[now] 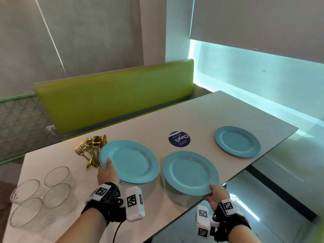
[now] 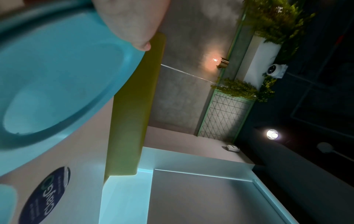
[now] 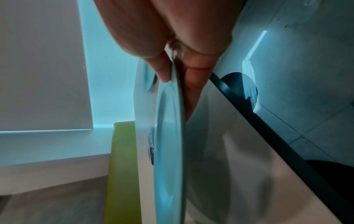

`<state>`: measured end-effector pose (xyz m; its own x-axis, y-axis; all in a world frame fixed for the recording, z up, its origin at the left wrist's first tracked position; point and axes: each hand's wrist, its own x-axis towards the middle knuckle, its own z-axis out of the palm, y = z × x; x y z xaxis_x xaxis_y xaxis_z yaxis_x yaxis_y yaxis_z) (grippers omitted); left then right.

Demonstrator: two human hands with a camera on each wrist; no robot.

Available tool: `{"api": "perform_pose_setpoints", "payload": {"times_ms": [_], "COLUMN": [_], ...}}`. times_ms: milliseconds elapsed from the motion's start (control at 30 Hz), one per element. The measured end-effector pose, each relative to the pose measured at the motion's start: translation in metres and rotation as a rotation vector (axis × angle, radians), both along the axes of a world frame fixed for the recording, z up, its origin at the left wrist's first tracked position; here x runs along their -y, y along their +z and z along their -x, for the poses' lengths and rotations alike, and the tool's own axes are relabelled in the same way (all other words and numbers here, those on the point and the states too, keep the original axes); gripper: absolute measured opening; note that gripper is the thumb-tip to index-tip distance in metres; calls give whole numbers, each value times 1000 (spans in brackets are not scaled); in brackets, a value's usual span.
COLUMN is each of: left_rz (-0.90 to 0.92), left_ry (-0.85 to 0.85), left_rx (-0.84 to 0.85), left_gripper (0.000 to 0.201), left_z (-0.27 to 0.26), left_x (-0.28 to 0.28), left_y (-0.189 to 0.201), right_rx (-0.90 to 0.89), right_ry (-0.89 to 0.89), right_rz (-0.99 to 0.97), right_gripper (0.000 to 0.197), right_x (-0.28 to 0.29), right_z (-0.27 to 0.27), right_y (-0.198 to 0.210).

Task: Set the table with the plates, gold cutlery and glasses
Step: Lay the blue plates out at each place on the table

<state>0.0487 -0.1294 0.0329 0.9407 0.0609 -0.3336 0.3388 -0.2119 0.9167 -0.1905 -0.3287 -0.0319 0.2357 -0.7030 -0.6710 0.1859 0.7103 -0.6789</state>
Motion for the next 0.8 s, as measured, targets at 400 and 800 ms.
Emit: {"api": "perform_pose_setpoints", "payload": {"times_ms": [400, 800], "left_rz": [40, 157], "left_ry": [-87, -197], "left_rx": [1, -49], "left_gripper": [51, 56], "left_z": [11, 10], "left_x": [-32, -17], "left_y": [11, 14], "right_rx": [-43, -477], "right_ry": [42, 334], "right_rz": [31, 303], "right_gripper": [47, 37], "right_x": [-33, -31], "right_z": [-22, -33], "right_y": [-6, 19]}}
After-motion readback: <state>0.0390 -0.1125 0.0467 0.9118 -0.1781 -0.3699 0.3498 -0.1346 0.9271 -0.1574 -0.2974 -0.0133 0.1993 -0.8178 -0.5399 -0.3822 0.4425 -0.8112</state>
